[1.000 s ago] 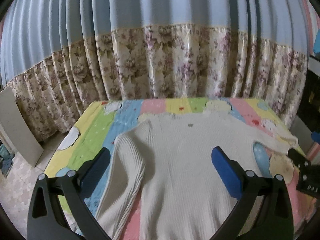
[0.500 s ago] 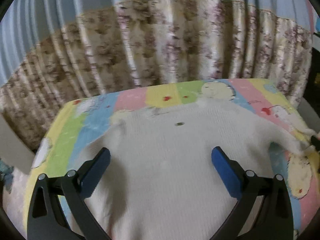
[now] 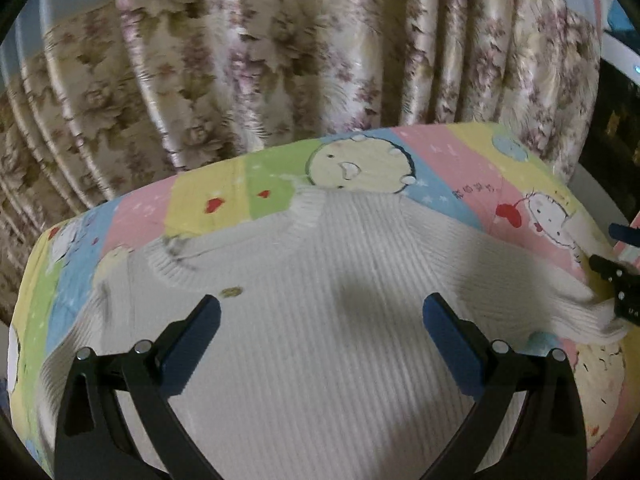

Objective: Fold small clothes
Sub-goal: 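Move the right tool to a sweater sleeve cuff and grasp it, then carry the sleeve across the sweater body with the right tool and release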

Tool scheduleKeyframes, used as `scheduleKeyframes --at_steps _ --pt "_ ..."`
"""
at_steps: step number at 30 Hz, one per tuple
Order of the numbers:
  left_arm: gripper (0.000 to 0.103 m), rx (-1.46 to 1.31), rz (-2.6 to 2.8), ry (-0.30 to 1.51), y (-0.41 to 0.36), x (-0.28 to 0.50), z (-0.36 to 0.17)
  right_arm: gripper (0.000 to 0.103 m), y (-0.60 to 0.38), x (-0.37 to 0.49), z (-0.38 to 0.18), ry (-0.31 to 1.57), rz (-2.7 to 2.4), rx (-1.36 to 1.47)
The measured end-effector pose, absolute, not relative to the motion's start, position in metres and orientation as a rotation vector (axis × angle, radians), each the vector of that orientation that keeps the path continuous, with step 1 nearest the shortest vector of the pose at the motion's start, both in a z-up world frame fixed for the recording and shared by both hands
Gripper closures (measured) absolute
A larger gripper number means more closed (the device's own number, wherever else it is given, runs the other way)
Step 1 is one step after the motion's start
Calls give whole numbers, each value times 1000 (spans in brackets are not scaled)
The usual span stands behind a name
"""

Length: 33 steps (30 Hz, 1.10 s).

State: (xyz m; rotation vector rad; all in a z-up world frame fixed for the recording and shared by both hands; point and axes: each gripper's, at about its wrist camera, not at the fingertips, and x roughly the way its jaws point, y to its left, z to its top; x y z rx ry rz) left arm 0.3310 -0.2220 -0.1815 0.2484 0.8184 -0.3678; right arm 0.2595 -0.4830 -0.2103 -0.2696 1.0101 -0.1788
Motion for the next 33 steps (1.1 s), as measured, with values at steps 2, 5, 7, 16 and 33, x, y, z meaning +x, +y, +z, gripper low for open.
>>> scheduleKeyframes --at_steps 2,5,7,16,33 --pt "2 255 -386 840 -232 336 -191 57 -490 265 -219 1038 -192 -271" --pt "2 253 -409 867 -241 344 -201 59 -502 271 -229 1078 -218 -247" --pt "2 259 -410 875 -244 349 -206 66 -508 273 -235 1099 -226 -215" --pt "2 268 -405 890 -234 343 -207 94 -514 260 -222 1022 -253 -92" --pt "2 242 -223 908 -101 283 -171 94 -274 249 -172 721 394 147"
